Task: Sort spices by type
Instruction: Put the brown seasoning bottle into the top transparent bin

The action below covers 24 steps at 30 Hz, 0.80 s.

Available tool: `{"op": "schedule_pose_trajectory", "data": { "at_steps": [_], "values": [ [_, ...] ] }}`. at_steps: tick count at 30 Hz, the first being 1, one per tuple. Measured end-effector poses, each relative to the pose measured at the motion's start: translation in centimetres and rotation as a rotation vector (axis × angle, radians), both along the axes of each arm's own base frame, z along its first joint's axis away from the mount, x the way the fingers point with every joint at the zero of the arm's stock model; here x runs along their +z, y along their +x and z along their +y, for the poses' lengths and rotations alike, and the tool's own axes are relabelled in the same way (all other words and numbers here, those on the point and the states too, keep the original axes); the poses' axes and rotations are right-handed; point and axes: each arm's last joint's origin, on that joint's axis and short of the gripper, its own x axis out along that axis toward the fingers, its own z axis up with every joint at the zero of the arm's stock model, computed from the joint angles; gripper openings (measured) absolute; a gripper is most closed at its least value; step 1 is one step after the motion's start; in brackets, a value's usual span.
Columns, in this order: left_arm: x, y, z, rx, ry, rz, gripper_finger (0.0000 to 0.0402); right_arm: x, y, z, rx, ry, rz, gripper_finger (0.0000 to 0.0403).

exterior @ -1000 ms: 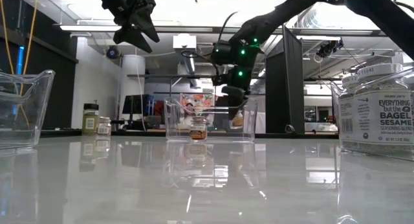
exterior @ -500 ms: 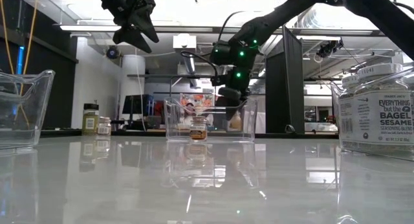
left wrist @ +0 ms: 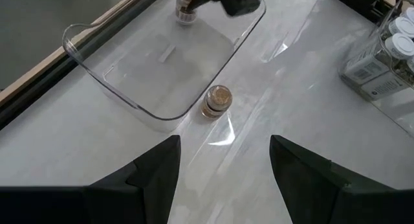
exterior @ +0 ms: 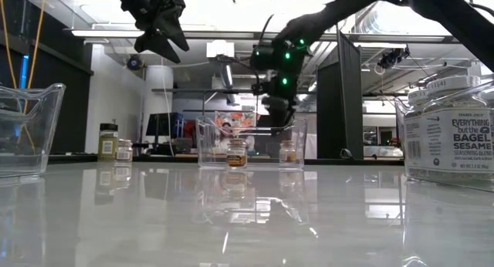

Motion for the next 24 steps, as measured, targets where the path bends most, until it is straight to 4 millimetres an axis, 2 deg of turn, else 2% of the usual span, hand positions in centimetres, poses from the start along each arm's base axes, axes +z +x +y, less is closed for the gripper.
{"op": "schedule_pose_trajectory", "data": {
  "at_steps": [4,7,11,16,20,22,24],
  "values": [
    [-0.3,-0.4,-0.2,-0.014,-0.022,0.046,0.0225,3.3,0.3,0.2,0.046,0.059,-0.052,0.0250],
    [-0.3,-1.0,-0.6,-0.034,-0.027,0.081,0.0225,5.9,0.6,0.7,0.090,0.181,-0.169,0.0250],
    [0.2,-1.5,-1.2,-0.049,-0.022,0.073,0.0225,8.1,2.2,3.0,0.190,0.365,-0.348,0.0250],
    [0.8,-2.1,-1.7,-0.035,0.024,0.055,0.0225,7.7,4.8,7.8,0.350,0.344,-0.359,0.0250],
    [1.2,-2.6,-1.9,-0.013,0.058,0.046,0.0225,6.3,6.6,11.9,0.417,0.189,-0.297,0.0244],
    [1.4,-2.9,-1.9,-0.013,0.061,0.036,0.0225,5.5,7.0,13.5,0.420,0.142,-0.250,0.0224],
    [1.7,-3.2,-2.1,-0.016,0.065,0.020,0.0225,4.2,6.9,14.4,0.392,0.135,-0.207,0.0184]
  ]
}}
